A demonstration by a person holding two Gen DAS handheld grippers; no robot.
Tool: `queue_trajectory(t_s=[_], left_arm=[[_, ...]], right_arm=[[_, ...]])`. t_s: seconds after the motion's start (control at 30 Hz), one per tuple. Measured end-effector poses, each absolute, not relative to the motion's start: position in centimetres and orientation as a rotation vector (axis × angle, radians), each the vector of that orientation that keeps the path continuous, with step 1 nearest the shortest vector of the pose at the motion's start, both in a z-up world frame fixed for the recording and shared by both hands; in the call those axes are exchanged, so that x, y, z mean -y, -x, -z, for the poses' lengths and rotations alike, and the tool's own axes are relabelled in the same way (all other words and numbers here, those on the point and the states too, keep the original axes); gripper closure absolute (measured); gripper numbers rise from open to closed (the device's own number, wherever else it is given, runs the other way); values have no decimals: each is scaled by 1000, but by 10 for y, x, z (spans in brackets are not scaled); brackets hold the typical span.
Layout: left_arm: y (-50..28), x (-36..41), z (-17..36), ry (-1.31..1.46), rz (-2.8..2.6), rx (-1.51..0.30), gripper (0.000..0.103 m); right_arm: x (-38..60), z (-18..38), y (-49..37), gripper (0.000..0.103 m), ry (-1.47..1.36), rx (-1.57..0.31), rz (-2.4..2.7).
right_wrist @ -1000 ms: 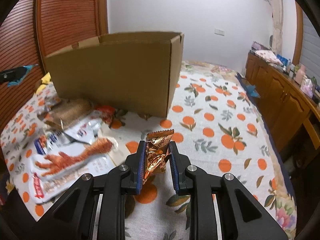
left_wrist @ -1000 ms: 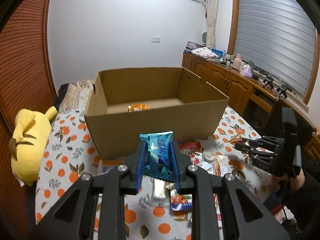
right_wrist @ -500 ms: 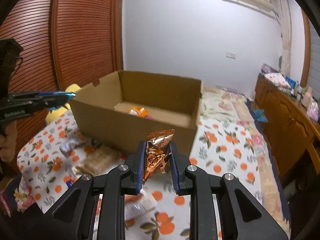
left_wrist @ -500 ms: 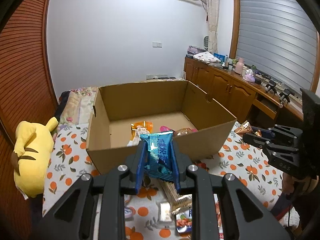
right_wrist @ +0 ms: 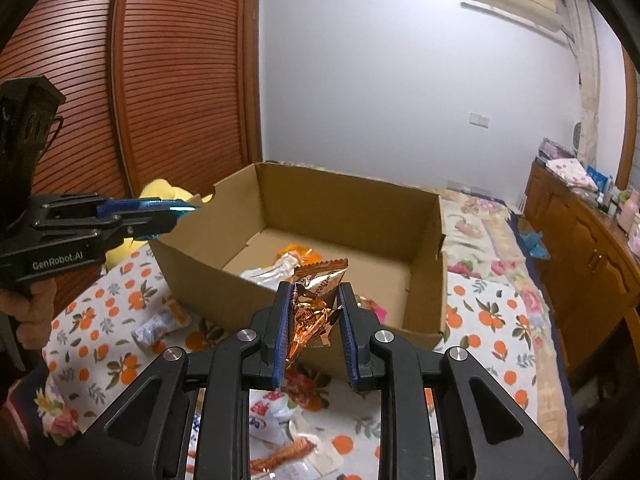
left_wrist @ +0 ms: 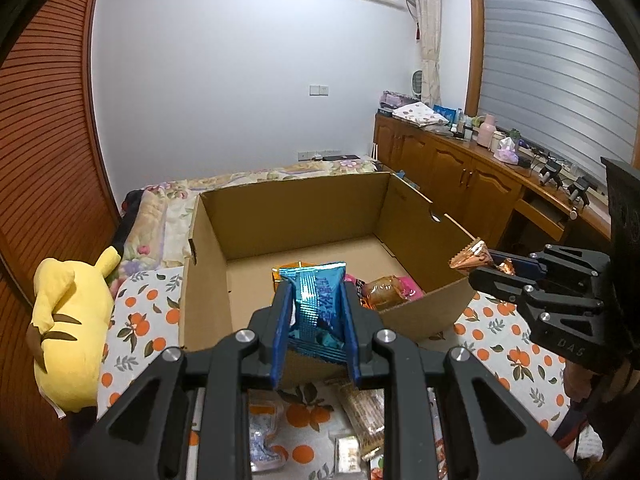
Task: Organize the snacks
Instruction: 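Carry both wrappers over the box and open both tools to release them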
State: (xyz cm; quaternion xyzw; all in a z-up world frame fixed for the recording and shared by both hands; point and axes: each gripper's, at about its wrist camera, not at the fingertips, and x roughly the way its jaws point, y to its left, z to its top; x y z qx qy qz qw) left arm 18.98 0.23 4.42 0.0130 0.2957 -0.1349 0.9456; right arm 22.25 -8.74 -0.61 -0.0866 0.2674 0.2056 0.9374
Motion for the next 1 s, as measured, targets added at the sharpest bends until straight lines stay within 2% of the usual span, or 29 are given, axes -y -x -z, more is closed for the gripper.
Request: queue_trajectory(t_s=[0.67, 1.0], left_arm=[[-224, 15, -25, -16, 266, -636, 81], [-240, 11, -21, -11, 225, -639, 73]], right_arm=[[95, 17, -269, 82, 112, -644, -380], [88, 18, -291, 82, 72, -690, -380]])
